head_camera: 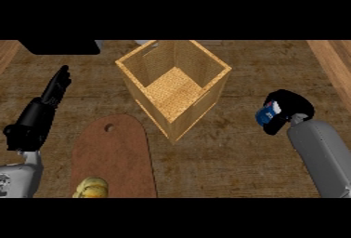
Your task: Pick the can from the placemat and place it in the basket
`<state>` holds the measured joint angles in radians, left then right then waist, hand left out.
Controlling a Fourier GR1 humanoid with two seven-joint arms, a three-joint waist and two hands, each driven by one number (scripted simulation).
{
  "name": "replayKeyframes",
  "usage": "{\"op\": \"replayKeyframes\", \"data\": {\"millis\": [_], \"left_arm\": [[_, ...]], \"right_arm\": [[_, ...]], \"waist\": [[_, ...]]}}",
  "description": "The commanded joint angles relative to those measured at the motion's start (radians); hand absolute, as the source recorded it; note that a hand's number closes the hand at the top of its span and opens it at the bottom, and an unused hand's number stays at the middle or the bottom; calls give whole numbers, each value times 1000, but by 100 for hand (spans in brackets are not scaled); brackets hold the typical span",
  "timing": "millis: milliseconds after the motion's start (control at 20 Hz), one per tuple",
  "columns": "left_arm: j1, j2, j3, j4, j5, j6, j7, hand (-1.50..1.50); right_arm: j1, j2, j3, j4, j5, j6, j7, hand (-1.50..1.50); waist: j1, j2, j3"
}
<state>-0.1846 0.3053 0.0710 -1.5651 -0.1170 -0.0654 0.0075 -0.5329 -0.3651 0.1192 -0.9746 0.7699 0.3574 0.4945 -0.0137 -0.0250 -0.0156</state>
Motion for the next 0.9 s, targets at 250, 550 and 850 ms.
{"op": "replayKeyframes", "data": {"millis": [250,550,850], "left_arm": [[64,38,56,-25,24,-12,0,0],[60,29,53,-15,23,-12,-16,0],[45,27,40,-19,15,-18,-8,0]], "right_arm": [[341,101,74,-350,227,-329,413,150],[368,91,87,-792,355,-445,544,150],[227,170,110,-1115,395,-464,570,150]], "waist": [[-61,-7,11],[-62,-6,11],[-15,6,13]]}}
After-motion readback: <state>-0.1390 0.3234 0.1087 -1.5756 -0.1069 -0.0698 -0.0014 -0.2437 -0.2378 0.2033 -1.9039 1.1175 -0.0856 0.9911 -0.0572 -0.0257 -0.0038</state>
